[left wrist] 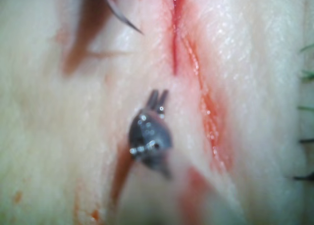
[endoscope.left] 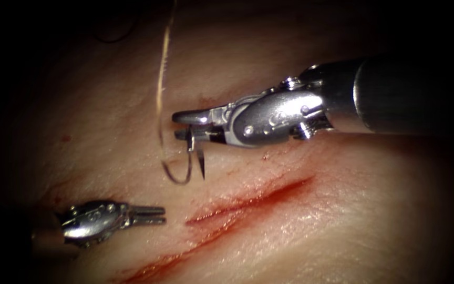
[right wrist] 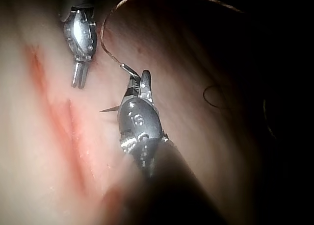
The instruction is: Wound Closure
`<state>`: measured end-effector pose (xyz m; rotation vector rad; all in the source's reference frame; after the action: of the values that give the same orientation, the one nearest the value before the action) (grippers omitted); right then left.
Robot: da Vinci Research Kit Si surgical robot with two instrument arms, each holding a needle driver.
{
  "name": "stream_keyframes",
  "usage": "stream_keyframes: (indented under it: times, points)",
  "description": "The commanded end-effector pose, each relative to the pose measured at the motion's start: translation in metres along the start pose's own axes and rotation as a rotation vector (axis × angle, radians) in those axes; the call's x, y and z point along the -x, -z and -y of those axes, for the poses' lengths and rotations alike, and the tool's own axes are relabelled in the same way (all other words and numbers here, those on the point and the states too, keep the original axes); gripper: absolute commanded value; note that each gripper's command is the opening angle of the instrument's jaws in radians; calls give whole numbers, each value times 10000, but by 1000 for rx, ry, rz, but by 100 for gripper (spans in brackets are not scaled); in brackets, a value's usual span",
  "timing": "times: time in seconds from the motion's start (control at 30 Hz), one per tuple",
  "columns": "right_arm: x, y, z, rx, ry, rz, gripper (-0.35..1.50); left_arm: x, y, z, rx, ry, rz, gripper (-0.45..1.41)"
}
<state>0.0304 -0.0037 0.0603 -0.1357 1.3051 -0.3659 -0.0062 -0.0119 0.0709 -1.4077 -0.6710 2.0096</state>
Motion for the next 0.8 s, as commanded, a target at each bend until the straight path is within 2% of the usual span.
stream_keyframes:
  times: [0.03,0.8]
  points:
    - [6,-8,7,-4,0,1,-35,7,-8,-1,3,3,0,2]
    - [21,-17,23,-14,32,12,-35,6,-6,-1,11,3,7,-10]
